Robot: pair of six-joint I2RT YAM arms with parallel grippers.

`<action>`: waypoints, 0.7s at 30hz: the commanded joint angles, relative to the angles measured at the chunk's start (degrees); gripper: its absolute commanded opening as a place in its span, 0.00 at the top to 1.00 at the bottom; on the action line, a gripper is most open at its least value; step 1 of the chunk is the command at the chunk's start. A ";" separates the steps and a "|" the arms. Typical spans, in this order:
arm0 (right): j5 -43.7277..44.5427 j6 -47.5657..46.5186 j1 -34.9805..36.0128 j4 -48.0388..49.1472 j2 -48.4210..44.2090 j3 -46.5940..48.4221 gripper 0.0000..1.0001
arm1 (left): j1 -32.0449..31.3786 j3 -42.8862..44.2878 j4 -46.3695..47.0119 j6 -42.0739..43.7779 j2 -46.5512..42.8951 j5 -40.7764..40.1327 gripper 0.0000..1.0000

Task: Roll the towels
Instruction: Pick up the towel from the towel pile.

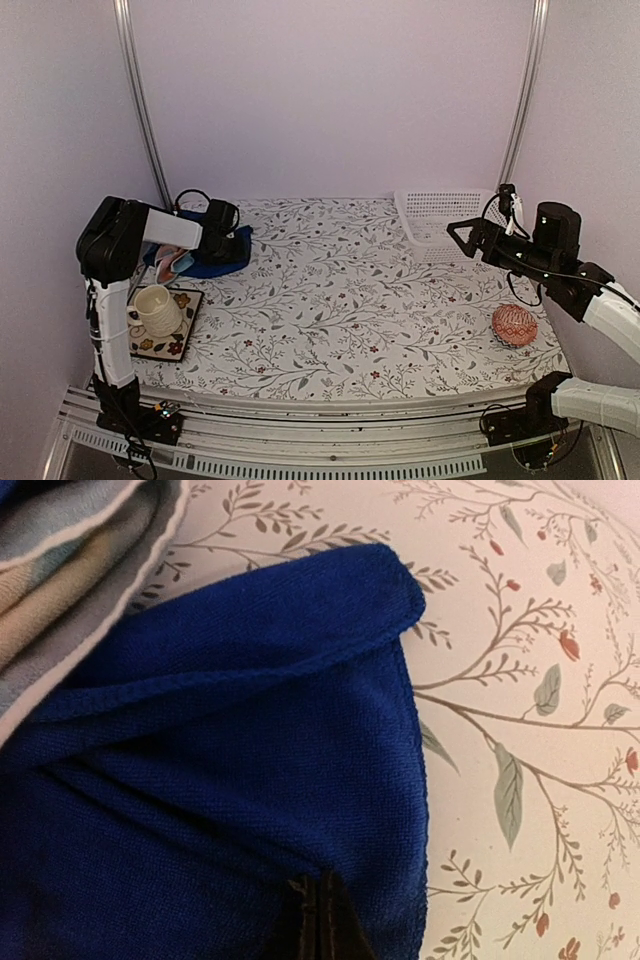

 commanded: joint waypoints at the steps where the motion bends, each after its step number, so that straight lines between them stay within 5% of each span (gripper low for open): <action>1: 1.13 -0.72 0.27 1.52 0.19 -0.61 0.01 | -2.41 0.37 -0.46 1.59 -2.26 3.81 1.00; 21: 0.07 -1.42 0.19 2.81 2.51 -0.69 0.01 | -12.78 1.73 6.28 5.78 -19.42 17.37 1.00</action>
